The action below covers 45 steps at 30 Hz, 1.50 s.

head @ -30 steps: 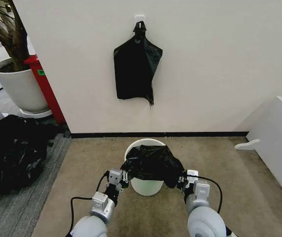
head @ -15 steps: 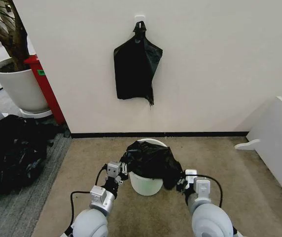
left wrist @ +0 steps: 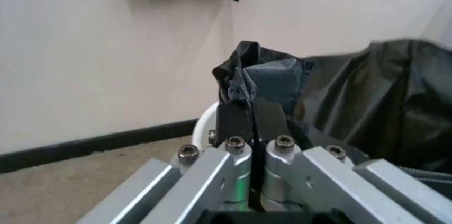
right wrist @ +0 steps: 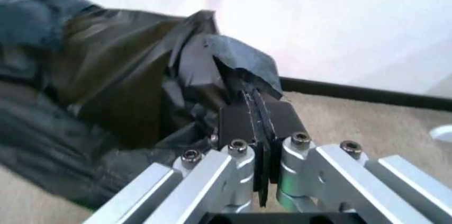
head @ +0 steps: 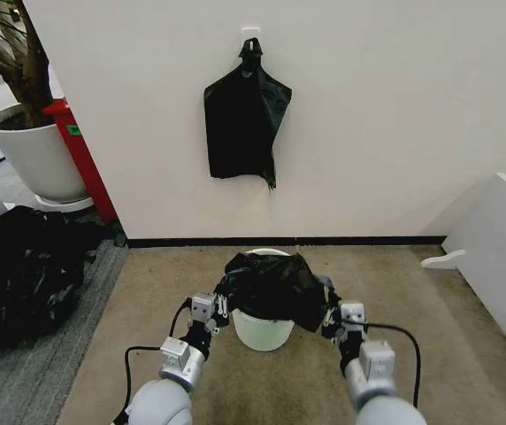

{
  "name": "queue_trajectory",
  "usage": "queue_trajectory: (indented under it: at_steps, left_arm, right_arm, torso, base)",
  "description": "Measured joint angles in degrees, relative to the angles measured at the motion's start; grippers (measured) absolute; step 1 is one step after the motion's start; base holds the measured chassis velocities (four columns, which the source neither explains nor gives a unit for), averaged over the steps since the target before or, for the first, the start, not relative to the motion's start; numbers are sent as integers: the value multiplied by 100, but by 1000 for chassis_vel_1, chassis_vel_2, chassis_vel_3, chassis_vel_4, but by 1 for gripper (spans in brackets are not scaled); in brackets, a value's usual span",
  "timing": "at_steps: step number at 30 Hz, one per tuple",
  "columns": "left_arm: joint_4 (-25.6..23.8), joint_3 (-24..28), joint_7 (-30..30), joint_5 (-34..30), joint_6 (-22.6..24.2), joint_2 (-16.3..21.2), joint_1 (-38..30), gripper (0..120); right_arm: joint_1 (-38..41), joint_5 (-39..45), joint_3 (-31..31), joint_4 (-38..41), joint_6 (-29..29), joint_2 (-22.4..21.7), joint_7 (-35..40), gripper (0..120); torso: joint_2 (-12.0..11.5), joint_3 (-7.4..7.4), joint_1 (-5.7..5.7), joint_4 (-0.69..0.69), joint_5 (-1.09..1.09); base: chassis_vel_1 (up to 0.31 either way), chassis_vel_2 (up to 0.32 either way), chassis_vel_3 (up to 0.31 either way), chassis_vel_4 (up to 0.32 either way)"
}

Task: Place the garbage bag over the trash bin.

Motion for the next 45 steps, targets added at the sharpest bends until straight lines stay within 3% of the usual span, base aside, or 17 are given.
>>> queue_trajectory:
  at_steps: [7,12,18,20,25,29,31,34,35,36,38,42,44,45]
  left_arm:
    - [66,-161,-214,485,-76,341,442,0]
    - [217,-242,-237,698,-153,315,492,0]
    - [737,-165,-238,794,-362,0,272,0]
    - [994,-92,-196,795,-520,-228,133,0]
    - [1088,-57,-68,660,-722,-448,9,0]
    - [998,-120,35,519,-813,-498,-6,0]
    - [960,-168,63,492,-831,-492,7,0]
    - [937,-222,83,489,-849,-453,54,0]
    - [936,-260,87,500,-871,-432,90,0]
    - [936,-272,87,505,-878,-427,99,0]
    - [937,-286,87,510,-883,-424,108,0]
    - [932,-308,85,522,-885,-422,126,0]
    - [929,-308,84,524,-885,-422,129,0]
    - [908,-305,82,573,-884,-406,145,0]
  right_arm:
    - [-191,-1226,-417,-793,392,90,-306,0]
    - [-101,-1634,-540,-1152,516,210,-429,0]
    - [20,-2290,-486,-1730,931,327,-646,0]
    - [41,-2737,-330,-2029,1338,349,-809,0]
    - [9,-3072,-54,-2185,1925,342,-940,0]
    - [-100,-2577,87,-1930,2215,322,-904,0]
    - [-194,-1947,92,-1664,2282,283,-812,3]
    - [-334,-838,30,-1280,2296,217,-650,13]
    - [-456,201,-20,-965,2302,172,-540,20]
    - [-507,574,-30,-870,2324,168,-523,25]
    - [-568,974,-35,-794,2384,167,-529,26]
    - [-692,2084,-47,-839,2764,251,-954,46]
    - [-687,2162,-48,-853,2786,261,-987,48]
    - [-522,2943,1,-996,3052,402,-1385,62]
  torso:
    - [0,0,0,1,1]
    - [0,0,0,1,2]
    - [0,0,0,1,1]
    - [0,0,0,0,1]
    - [0,1,0,0,2]
    - [0,0,0,0,2]
    - [0,0,0,1,2]
    - [0,0,0,0,1]
    - [0,1,0,1,1]
    - [0,1,0,1,1]
    - [0,0,0,1,1]
    - [0,0,0,0,1]
    - [0,0,0,0,0]
    - [0,1,0,1,2]
  base:
    - [0,0,0,0]
    - [0,0,0,0]
    - [0,0,0,0]
    - [0,0,0,0]
    - [0,0,0,0]
    - [0,0,0,0]
    - [0,0,0,0]
    - [0,0,0,0]
    - [0,0,0,0]
    - [0,0,0,0]
    - [0,0,0,0]
    - [0,0,0,0]
    - [0,0,0,0]
    - [0,0,0,0]
